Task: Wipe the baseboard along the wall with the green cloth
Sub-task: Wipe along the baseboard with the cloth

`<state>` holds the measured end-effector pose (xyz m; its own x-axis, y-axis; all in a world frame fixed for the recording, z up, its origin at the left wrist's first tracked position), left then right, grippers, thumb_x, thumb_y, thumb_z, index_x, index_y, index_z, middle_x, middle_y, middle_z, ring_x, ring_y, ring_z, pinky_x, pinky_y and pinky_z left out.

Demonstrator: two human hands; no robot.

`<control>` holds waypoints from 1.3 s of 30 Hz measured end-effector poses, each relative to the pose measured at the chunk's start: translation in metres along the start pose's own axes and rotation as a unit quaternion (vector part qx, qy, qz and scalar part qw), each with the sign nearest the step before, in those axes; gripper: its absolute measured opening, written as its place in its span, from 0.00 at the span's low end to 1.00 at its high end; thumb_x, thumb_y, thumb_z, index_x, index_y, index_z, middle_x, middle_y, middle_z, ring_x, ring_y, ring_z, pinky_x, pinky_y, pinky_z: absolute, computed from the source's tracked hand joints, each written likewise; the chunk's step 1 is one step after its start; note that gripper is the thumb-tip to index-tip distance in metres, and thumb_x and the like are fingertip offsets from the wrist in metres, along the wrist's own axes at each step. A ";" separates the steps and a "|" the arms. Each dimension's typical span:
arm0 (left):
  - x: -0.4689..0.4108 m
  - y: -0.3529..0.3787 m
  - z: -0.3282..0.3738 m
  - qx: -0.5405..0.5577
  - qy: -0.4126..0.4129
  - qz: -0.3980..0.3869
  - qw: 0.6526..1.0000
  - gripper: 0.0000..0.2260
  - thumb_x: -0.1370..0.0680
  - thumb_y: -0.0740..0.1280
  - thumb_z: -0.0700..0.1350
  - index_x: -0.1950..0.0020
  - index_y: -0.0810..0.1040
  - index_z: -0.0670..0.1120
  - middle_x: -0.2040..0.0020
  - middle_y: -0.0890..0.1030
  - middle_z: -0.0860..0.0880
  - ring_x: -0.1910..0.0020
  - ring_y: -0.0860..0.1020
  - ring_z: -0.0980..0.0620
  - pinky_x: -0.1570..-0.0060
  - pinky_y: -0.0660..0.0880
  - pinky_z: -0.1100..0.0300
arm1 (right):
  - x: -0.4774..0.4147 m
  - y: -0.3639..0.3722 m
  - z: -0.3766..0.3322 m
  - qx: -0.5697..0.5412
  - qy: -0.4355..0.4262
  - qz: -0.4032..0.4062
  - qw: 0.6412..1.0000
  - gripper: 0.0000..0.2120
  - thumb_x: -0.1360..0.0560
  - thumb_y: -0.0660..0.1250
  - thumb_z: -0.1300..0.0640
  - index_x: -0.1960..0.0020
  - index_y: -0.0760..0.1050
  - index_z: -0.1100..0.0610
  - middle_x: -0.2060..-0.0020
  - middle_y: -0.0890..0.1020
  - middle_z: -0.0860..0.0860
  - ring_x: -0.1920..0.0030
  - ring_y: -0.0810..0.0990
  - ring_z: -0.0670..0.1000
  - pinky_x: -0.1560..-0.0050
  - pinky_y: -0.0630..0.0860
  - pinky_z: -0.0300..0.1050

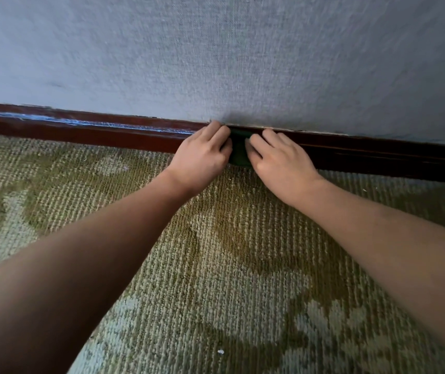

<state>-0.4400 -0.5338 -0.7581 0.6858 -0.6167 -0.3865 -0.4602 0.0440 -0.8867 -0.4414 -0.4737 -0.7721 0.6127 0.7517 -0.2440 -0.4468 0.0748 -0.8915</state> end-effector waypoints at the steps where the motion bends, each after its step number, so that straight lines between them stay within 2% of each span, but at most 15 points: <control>1: 0.000 0.000 0.001 -0.004 0.006 0.009 1.000 0.10 0.30 0.60 0.35 0.62 0.80 0.34 0.64 0.79 0.41 0.65 0.79 0.44 0.67 0.75 0.57 | 0.000 0.000 0.000 0.001 -0.008 0.009 1.000 0.09 0.30 0.65 0.62 0.53 0.82 0.59 0.61 0.80 0.48 0.58 0.79 0.49 0.59 0.72 0.39; 3: 0.001 0.001 0.003 -0.011 0.013 0.020 1.000 0.08 0.30 0.62 0.34 0.62 0.80 0.34 0.65 0.79 0.41 0.66 0.78 0.45 0.67 0.74 0.57 | 0.000 -0.002 0.001 -0.004 -0.005 0.016 1.000 0.17 0.29 0.55 0.63 0.55 0.82 0.59 0.62 0.79 0.48 0.59 0.79 0.49 0.60 0.72 0.39; 6: 0.002 0.003 0.005 -0.007 0.021 0.032 0.999 0.06 0.30 0.63 0.32 0.63 0.79 0.34 0.65 0.78 0.41 0.67 0.77 0.45 0.68 0.74 0.57 | -0.001 -0.003 0.000 -0.030 -0.008 0.017 0.999 0.18 0.28 0.52 0.63 0.57 0.82 0.59 0.62 0.80 0.49 0.60 0.79 0.49 0.60 0.72 0.39; 11: 0.010 0.008 0.010 -0.008 0.043 0.044 0.998 0.05 0.29 0.65 0.32 0.63 0.80 0.34 0.66 0.78 0.42 0.67 0.77 0.45 0.68 0.72 0.56 | 0.005 0.002 -0.002 -0.043 -0.027 0.048 0.998 0.16 0.27 0.55 0.65 0.56 0.82 0.61 0.63 0.80 0.50 0.62 0.79 0.50 0.61 0.72 0.40; 16: 0.010 0.027 0.012 -0.002 0.022 -0.002 1.000 0.09 0.29 0.61 0.33 0.66 0.79 0.37 0.66 0.78 0.43 0.67 0.77 0.46 0.68 0.72 0.57 | 0.006 0.021 -0.010 -0.002 -0.058 0.028 0.998 0.05 0.31 0.69 0.62 0.56 0.83 0.58 0.62 0.80 0.48 0.61 0.78 0.49 0.59 0.72 0.40; 22: 0.020 0.049 0.014 0.015 0.002 -0.083 0.996 0.10 0.32 0.59 0.34 0.68 0.79 0.38 0.66 0.78 0.44 0.67 0.77 0.46 0.68 0.74 0.58 | 0.001 0.039 -0.025 -0.003 -0.042 -0.010 0.999 0.04 0.33 0.70 0.59 0.60 0.83 0.54 0.62 0.80 0.46 0.59 0.79 0.48 0.58 0.73 0.39; 26: 0.022 0.050 0.011 0.023 0.001 -0.094 0.995 0.12 0.32 0.57 0.34 0.68 0.79 0.39 0.66 0.78 0.44 0.66 0.77 0.46 0.67 0.74 0.59 | 0.000 0.042 -0.028 0.000 -0.042 -0.027 0.999 0.06 0.33 0.68 0.60 0.59 0.82 0.55 0.61 0.80 0.46 0.58 0.79 0.48 0.58 0.73 0.39; 29: 0.022 0.047 0.010 0.017 0.002 -0.094 0.995 0.08 0.32 0.61 0.34 0.68 0.79 0.38 0.66 0.78 0.43 0.66 0.77 0.45 0.68 0.74 0.58 | 0.000 0.040 -0.026 -0.007 -0.040 -0.036 0.999 0.10 0.32 0.63 0.61 0.57 0.82 0.55 0.61 0.79 0.46 0.58 0.79 0.48 0.57 0.72 0.38; 31: 0.022 0.041 0.007 0.012 0.001 -0.084 0.996 0.06 0.32 0.63 0.34 0.67 0.79 0.38 0.66 0.78 0.43 0.66 0.77 0.45 0.68 0.74 0.58 | -0.003 0.033 -0.024 0.002 -0.038 -0.026 0.999 0.15 0.31 0.57 0.62 0.56 0.82 0.55 0.61 0.79 0.46 0.58 0.78 0.48 0.57 0.72 0.38; 34: 0.020 0.029 0.002 -0.005 0.002 -0.065 0.998 0.07 0.31 0.62 0.34 0.67 0.79 0.37 0.66 0.78 0.43 0.66 0.77 0.45 0.68 0.73 0.58 | -0.007 0.021 -0.021 0.018 -0.037 -0.005 0.999 0.10 0.30 0.62 0.61 0.57 0.82 0.55 0.61 0.79 0.46 0.58 0.78 0.48 0.57 0.72 0.38; 37: 0.017 0.016 -0.002 -0.022 0.005 -0.045 0.999 0.09 0.30 0.61 0.35 0.66 0.80 0.37 0.67 0.78 0.44 0.67 0.77 0.46 0.68 0.73 0.58 | -0.011 0.005 -0.017 0.029 -0.030 0.001 0.999 0.19 0.29 0.52 0.63 0.57 0.82 0.54 0.61 0.79 0.46 0.58 0.79 0.48 0.57 0.72 0.38; 39: 0.015 0.008 -0.003 -0.031 0.012 -0.036 0.999 0.09 0.30 0.61 0.35 0.65 0.80 0.37 0.67 0.78 0.43 0.67 0.78 0.46 0.68 0.73 0.59 | -0.011 -0.003 -0.014 0.043 -0.029 0.014 0.999 0.18 0.29 0.53 0.62 0.56 0.82 0.53 0.60 0.79 0.45 0.57 0.78 0.47 0.56 0.72 0.37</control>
<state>-0.4351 -0.5449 -0.7700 0.7056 -0.6344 -0.3156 -0.4446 -0.0496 -0.8943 -0.4382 -0.4914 -0.7719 0.5621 0.7906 -0.2430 -0.5185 0.1079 -0.8482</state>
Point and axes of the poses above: each hand's wrist, its own x-axis away from the middle knuckle, its own y-axis out of the palm, z = x × y, the point moved 8 cm from there along -x, towards the middle knuckle
